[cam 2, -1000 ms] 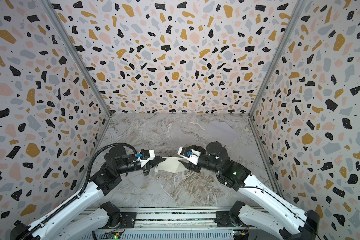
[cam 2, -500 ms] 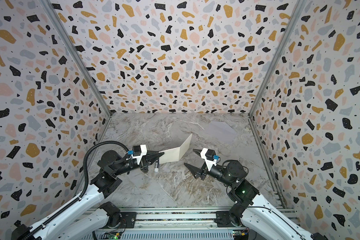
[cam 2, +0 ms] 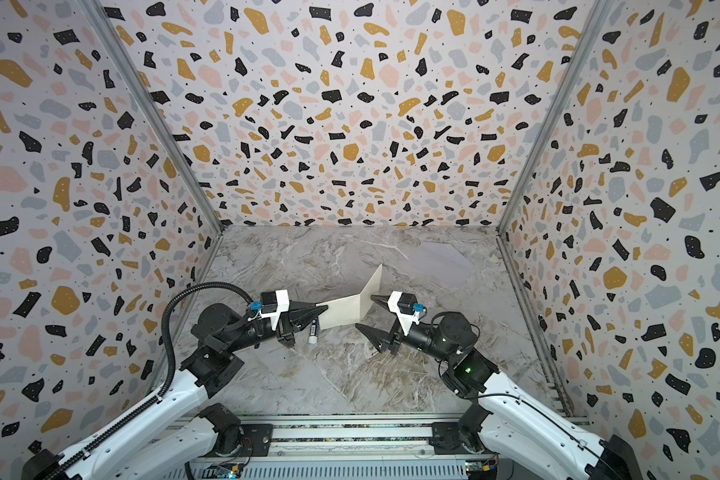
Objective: Place the letter into the envelope and seal it
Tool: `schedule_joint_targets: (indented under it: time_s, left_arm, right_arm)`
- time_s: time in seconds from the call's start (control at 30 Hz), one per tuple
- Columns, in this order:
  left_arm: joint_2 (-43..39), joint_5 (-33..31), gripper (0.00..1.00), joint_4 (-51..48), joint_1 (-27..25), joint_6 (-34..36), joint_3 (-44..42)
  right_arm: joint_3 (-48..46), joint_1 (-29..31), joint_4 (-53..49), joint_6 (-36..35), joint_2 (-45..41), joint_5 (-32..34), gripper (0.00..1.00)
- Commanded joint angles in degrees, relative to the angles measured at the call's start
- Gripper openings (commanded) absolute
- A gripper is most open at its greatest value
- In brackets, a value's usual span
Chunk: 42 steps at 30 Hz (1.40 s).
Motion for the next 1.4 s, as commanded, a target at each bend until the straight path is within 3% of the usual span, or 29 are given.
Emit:
schedule_joint_targets:
  time_s: [0.0, 0.7, 1.03, 1.13, 1.27, 1.37]
  left_arm:
    - [-0.3, 1.72, 0.0, 3.63, -0.59, -0.53, -0.4]
    - [1.76, 1.03, 0.0, 1.01, -1.99, 1.49, 0.05]
    - [1.61, 0.22, 0.0, -2.3, -2.04, 3.57, 0.69]
    - [1.41, -0.19, 0.07, -5.31, -2.07, 5.71, 1.44]
    - [-0.11, -2.09, 0.39, -16.95, -2.04, 13.05, 4.98]
    - [-2.53, -4.65, 0.59, -32.23, -2.07, 24.56, 10.2]
  right_arm:
    - [2.08, -0.13, 3.97, 0.51, 0.72, -1.34, 0.76]
    - [3.7, -0.13, 6.4, -0.11, 5.1, -6.86, 0.4]
    - [4.35, -0.13, 4.02, -2.18, 4.98, -8.82, 0.12]
    - [5.6, -0.13, 0.46, -5.02, 4.8, -8.81, 0.03]
    - [9.85, -0.22, -10.82, -13.16, 4.72, -8.19, 0.0]
    - [15.13, -0.4, -24.25, -22.44, 5.6, -7.72, 0.0]
